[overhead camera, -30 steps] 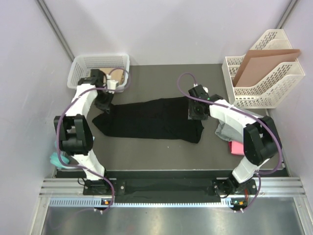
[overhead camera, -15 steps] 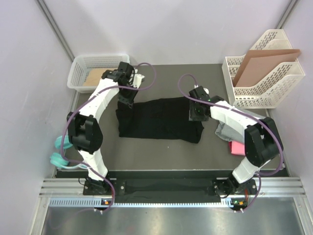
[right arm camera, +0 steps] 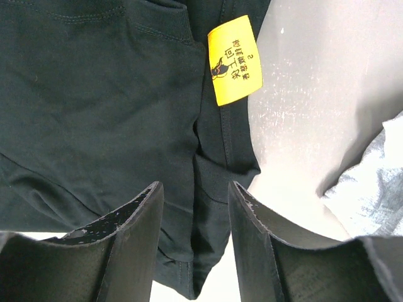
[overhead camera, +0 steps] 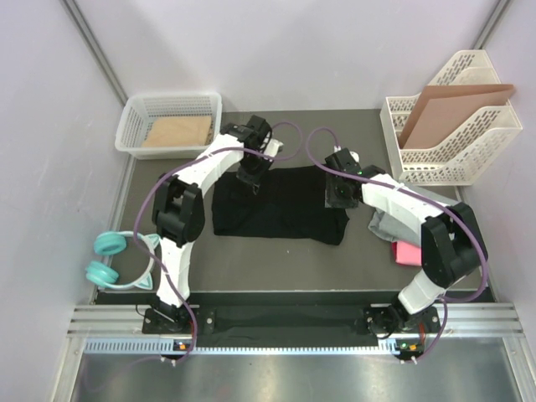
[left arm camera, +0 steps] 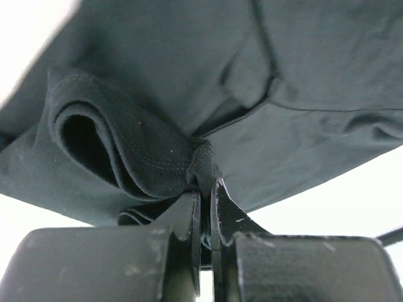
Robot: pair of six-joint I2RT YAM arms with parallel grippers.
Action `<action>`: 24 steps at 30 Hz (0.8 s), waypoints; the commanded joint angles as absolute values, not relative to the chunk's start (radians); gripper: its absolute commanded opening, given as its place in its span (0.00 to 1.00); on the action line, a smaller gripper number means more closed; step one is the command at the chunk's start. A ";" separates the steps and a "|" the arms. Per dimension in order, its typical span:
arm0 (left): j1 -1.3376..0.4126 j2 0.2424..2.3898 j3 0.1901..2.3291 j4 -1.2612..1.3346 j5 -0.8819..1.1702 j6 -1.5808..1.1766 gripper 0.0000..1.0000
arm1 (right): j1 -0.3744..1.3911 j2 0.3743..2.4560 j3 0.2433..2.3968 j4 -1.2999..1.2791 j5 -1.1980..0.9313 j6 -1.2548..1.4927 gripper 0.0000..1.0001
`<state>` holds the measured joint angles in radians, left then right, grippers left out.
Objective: Fold and stack the t-shirts
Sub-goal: Fold the folded rectangular tshirt in 1/3 of the way
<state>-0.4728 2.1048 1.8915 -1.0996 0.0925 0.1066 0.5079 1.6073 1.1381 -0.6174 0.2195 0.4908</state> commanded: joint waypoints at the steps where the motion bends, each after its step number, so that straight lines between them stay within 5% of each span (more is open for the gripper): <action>1: -0.506 2.140 1.933 -1.097 0.147 0.058 0.00 | 0.508 1.563 1.134 -0.607 0.239 0.488 0.46; 4: -0.517 2.172 1.931 -1.092 0.201 0.035 0.18 | 0.506 1.563 1.135 -0.611 0.241 0.485 0.46; 5: -0.517 2.178 1.937 -1.094 0.221 0.031 0.46 | 0.506 1.565 1.135 -0.611 0.241 0.486 0.46; 8: -0.517 2.177 1.991 -1.114 0.242 0.014 0.97 | 0.506 1.566 1.135 -0.615 0.239 0.486 0.46; 18: -0.375 1.899 1.988 -1.100 0.438 0.008 0.99 | 0.508 1.589 1.163 -0.632 0.247 0.497 0.47; 24: -0.258 1.753 1.549 -0.942 0.505 0.037 0.99 | 0.512 1.617 1.215 -0.629 0.192 0.508 0.48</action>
